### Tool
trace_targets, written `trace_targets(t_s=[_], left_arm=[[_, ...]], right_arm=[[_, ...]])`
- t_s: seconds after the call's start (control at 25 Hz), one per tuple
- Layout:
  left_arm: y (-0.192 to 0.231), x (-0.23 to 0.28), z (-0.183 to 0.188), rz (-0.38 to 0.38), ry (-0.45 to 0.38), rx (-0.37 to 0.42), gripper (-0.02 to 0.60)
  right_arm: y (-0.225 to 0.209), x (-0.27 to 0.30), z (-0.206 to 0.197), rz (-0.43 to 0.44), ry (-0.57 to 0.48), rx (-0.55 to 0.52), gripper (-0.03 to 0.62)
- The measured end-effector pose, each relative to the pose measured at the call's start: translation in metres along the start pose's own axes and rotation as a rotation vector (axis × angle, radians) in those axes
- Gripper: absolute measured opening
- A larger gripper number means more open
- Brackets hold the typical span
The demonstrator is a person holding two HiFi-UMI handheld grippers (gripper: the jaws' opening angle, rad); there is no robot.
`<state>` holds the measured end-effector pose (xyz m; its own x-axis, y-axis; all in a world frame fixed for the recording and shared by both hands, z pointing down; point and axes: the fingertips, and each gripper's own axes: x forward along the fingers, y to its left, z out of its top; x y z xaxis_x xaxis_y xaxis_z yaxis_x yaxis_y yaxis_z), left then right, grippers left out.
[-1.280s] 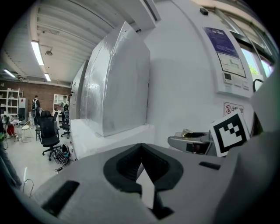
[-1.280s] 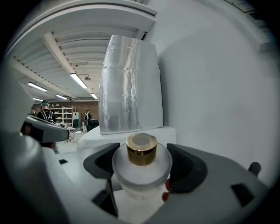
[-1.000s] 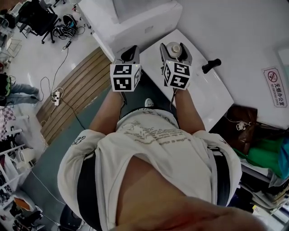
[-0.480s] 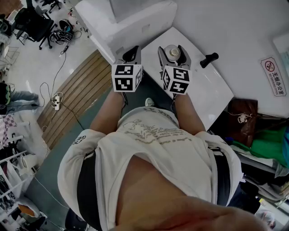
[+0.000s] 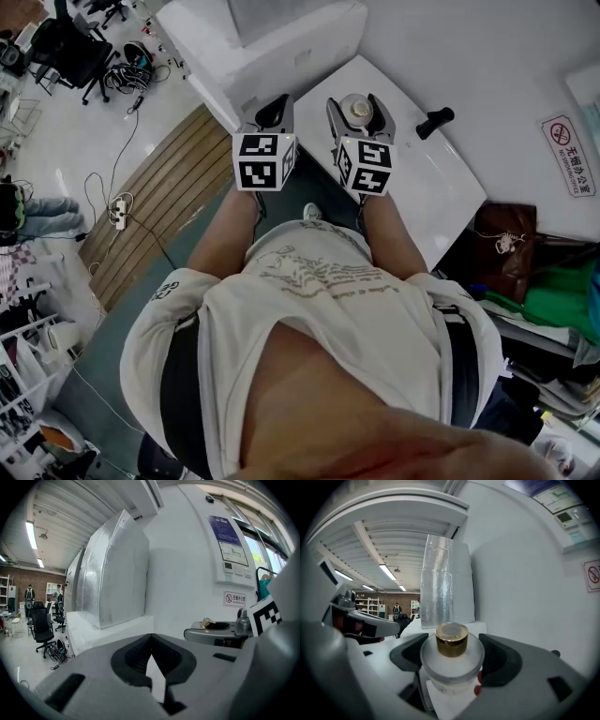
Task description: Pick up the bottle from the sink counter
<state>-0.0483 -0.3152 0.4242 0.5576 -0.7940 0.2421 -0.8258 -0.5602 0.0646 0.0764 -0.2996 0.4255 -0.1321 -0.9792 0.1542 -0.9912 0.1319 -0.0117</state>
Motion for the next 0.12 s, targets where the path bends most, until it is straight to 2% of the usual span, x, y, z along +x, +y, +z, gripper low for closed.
trace_targets(t_s=[0.12], left_arm=[[0.0003,-0.0007,-0.0001,-0.001,0.0,-0.002,0.021]], right_arm=[[-0.0012,0.0019,0.0007,0.0,-0.002,0.006,0.317]])
